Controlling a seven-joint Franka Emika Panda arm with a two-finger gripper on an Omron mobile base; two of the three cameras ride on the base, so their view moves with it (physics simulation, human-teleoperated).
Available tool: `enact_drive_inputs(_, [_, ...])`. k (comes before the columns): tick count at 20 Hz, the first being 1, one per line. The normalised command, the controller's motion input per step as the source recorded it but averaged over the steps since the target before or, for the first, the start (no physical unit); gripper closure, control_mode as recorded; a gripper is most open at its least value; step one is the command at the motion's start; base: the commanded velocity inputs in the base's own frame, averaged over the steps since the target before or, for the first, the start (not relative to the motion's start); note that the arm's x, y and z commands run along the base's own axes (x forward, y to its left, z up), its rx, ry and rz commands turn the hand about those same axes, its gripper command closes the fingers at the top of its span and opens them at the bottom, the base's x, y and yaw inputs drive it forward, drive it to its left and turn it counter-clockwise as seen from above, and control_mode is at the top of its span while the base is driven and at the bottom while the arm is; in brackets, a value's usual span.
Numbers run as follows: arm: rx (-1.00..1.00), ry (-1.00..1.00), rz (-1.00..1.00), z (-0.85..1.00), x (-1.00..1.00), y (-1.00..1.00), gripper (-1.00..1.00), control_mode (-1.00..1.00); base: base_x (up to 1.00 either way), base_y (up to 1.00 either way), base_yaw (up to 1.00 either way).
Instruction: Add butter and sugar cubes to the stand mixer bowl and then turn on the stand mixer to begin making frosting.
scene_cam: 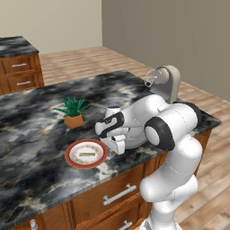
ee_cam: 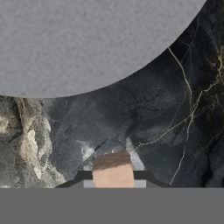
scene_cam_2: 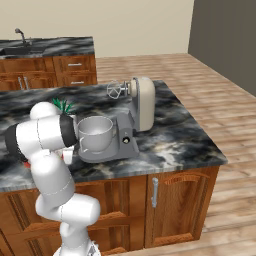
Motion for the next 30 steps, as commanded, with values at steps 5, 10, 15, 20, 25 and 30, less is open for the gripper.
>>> enact_drive_inputs(5, [0.0, 0.02, 0.0, -0.11, 0.0, -0.02, 1.0, -1.0, 0.0, 0.0, 0.0])
enact_drive_inputs(10, [0.03, 0.0, 0.0, 0.04, -0.06, -0.11, 1.0, -1.0, 0.0, 0.0, 0.0])
enact_drive_inputs(15, [0.0, 0.0, 0.0, 0.37, -0.19, -0.02, 1.0, -1.0, 0.0, 0.0, 0.0])
enact_drive_inputs(20, [0.0, 0.0, 0.0, 0.51, -0.31, -0.01, 1.0, -1.0, 0.0, 0.0, 0.0])
enact_drive_inputs(25, [-0.02, 0.0, -0.01, 0.36, -0.41, -0.09, 1.0, -1.0, 0.0, 0.0, 0.0])
enact_drive_inputs(30, [-0.08, -0.03, -0.05, 0.4, -0.25, -0.04, 1.0, -1.0, 0.0, 0.0, 0.0])
